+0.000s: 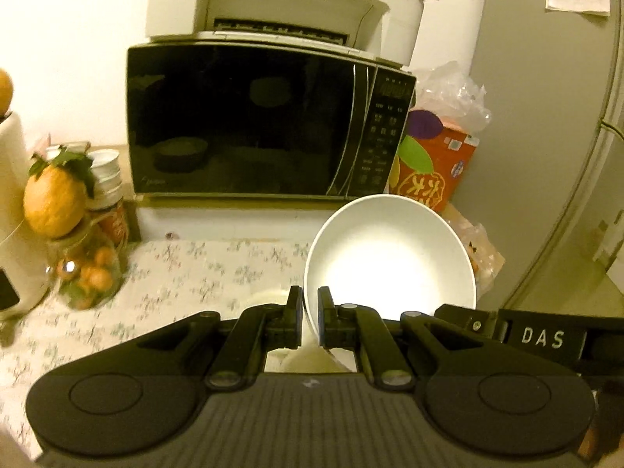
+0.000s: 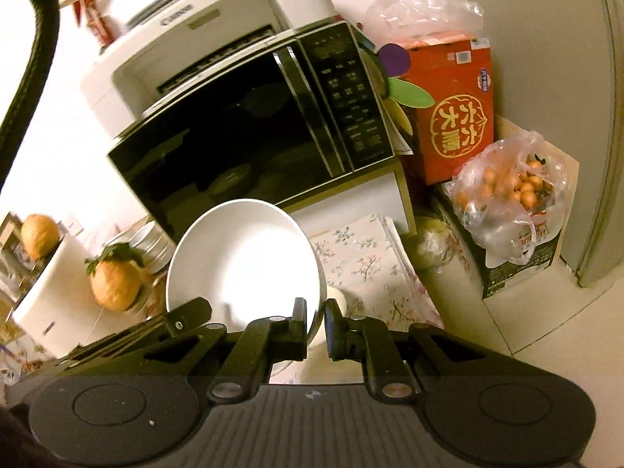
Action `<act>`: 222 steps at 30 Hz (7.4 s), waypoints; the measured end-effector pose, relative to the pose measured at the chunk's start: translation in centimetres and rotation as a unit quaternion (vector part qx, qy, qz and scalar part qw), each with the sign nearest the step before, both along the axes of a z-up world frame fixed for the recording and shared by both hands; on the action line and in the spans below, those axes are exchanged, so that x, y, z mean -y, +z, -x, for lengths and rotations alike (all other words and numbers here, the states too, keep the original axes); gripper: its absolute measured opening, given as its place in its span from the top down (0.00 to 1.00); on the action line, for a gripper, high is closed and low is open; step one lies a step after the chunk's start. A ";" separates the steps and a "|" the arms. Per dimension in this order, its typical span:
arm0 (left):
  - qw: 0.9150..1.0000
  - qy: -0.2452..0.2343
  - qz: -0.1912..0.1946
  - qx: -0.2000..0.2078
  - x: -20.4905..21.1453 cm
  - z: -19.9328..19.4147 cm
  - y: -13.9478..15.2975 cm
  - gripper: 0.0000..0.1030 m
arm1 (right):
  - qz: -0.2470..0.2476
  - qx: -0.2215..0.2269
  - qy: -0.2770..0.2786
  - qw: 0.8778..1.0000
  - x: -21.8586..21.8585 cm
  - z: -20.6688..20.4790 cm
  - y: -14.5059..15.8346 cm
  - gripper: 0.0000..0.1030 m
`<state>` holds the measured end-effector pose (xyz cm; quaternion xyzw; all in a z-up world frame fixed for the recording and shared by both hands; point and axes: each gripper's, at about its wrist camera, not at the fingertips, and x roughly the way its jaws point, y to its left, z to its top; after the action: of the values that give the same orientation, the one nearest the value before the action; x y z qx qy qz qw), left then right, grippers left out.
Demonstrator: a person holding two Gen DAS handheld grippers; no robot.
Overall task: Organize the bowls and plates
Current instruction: 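Lift the large cream bowl with both grippers, then carry the held bowl with both grippers over the plate stack, then lower the bowl onto the plate stack and open both grippers, then move both open grippers to the medium cream bowl, then close both grippers on the rim of the medium cream bowl, then lift the medium cream bowl with both grippers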
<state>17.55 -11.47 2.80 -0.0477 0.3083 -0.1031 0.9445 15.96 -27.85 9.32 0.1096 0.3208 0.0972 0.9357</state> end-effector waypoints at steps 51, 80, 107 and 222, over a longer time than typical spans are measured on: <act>0.970 -0.006 -0.059 -0.235 -3.7 4.7 -14.0 0.93 | 0.114 -0.246 0.107 0.957 -3.8 4.2 -15.6 0.87; 0.971 -0.005 -0.074 -0.226 -3.1 4.0 -14.4 0.75 | 0.117 -0.237 0.091 0.960 -3.1 3.0 -15.9 0.81; 0.978 0.022 -0.029 -0.203 -4.6 2.0 -12.0 0.54 | 0.106 -0.198 0.068 0.972 -1.7 2.0 -13.7 0.65; 0.990 0.022 0.082 -0.114 -3.6 -9.3 -10.3 0.89 | -0.040 -0.105 0.024 0.993 -1.1 -11.0 -10.6 0.90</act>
<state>26.87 -7.87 -7.48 -0.1434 0.4033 -0.1009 0.8981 26.96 -26.76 -1.25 0.1488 0.4158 0.1203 0.8891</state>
